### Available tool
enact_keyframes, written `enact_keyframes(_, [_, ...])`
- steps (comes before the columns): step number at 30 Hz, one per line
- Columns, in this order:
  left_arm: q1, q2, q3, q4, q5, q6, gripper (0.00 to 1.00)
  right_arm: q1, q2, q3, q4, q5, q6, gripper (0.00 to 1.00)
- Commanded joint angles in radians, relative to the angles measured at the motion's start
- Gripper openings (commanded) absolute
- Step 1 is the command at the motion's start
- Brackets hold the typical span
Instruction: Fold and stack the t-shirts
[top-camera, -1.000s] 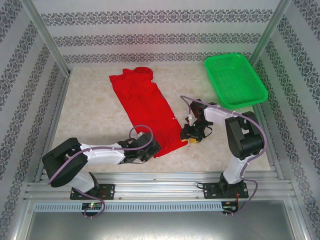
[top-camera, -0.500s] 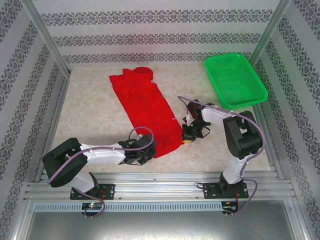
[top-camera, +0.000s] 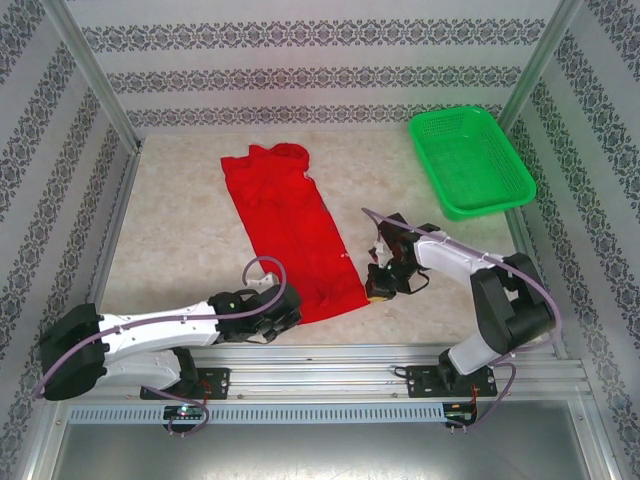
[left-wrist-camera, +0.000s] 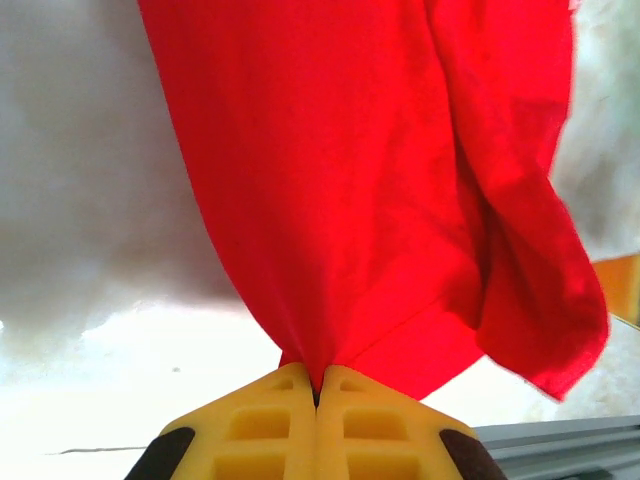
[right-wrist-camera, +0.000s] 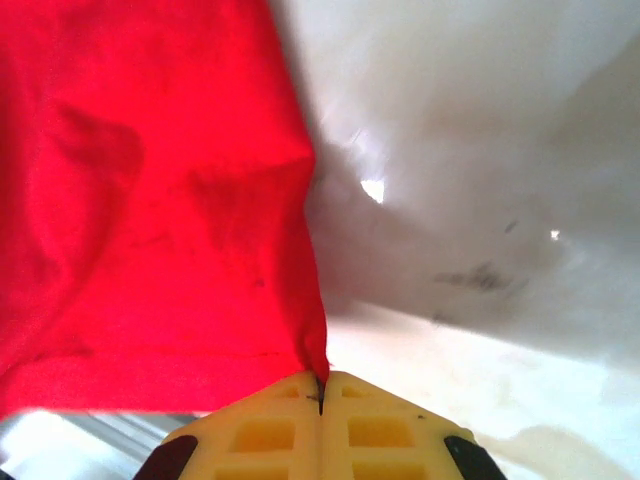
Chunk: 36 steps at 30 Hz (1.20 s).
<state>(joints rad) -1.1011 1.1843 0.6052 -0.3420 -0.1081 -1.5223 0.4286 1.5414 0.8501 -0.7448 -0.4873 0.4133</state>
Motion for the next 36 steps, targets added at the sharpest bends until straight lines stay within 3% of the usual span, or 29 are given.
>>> enact_keyframes(1, [-0.067, -0.018, -0.036, -0.096, -0.07, -0.106, 0.0, 0.059, -0.068, -0.026, -0.059, 0.01, 0.054, 0.0])
enact_keyframes(8, [-0.104, -0.118, -0.007, -0.222, -0.152, -0.168, 0.0, 0.134, -0.133, 0.04, -0.131, 0.028, 0.077, 0.0])
enact_keyframes(16, [-0.048, -0.347, -0.029, -0.302, -0.232, -0.171, 0.0, 0.134, -0.016, 0.31, -0.208, 0.039, 0.019, 0.0])
enact_keyframes(19, [0.047, -0.386, -0.01, -0.294, -0.19, -0.092, 0.0, 0.134, 0.07, 0.43, -0.221, 0.037, 0.002, 0.0])
enact_keyframes(28, [0.439, -0.37, 0.045, -0.262, 0.055, 0.15, 0.0, 0.134, 0.332, 0.766, -0.275, 0.038, -0.037, 0.0])
enact_keyframes(36, [0.773, -0.209, 0.104, -0.132, 0.321, 0.345, 0.0, 0.121, 0.538, 1.028, -0.351, 0.05, -0.071, 0.0])
